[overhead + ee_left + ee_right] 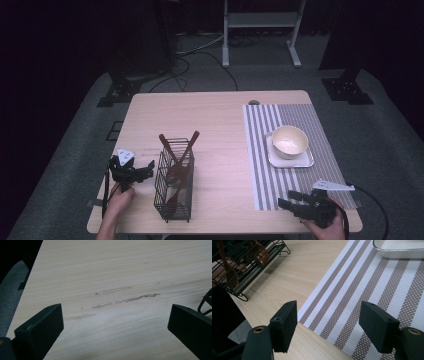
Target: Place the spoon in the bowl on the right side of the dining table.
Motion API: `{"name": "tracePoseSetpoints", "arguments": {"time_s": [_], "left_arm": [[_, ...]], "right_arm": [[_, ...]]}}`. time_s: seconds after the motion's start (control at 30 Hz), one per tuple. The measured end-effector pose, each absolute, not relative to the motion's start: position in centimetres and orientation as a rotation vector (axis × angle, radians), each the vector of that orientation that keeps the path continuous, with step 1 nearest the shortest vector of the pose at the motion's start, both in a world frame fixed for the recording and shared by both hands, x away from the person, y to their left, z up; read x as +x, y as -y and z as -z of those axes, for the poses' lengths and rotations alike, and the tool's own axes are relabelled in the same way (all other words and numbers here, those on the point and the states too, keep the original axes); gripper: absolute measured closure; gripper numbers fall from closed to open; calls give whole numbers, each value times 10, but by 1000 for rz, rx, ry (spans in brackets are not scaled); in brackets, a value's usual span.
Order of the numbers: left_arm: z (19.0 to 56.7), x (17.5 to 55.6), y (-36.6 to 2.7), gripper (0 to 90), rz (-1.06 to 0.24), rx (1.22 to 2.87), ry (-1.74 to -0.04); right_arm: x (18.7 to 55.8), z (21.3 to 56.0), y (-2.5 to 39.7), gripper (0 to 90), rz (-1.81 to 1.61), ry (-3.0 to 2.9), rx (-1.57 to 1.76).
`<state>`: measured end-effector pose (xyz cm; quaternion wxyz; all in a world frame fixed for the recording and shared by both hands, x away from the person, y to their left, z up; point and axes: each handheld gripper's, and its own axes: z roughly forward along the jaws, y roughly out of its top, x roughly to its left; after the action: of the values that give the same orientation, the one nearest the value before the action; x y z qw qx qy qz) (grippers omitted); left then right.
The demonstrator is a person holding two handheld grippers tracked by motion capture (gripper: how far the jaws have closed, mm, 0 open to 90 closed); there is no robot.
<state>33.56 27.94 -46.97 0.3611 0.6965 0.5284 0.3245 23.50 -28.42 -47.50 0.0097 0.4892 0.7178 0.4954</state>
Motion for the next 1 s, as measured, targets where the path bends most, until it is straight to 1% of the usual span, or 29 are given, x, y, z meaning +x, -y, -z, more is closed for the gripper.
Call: {"name": "tracePoseSetpoints", "arguments": {"time_s": [0.5, 1.0], "left_arm": [[470, 336, -279, 0, -836, 1797, -1358], [470, 336, -279, 0, -829, 1798, -1356]], "right_arm": [[242, 469, 269, 298, -1550, -2305, 1499], [257, 451, 247, 296, -1534, -2391, 1417]]}}
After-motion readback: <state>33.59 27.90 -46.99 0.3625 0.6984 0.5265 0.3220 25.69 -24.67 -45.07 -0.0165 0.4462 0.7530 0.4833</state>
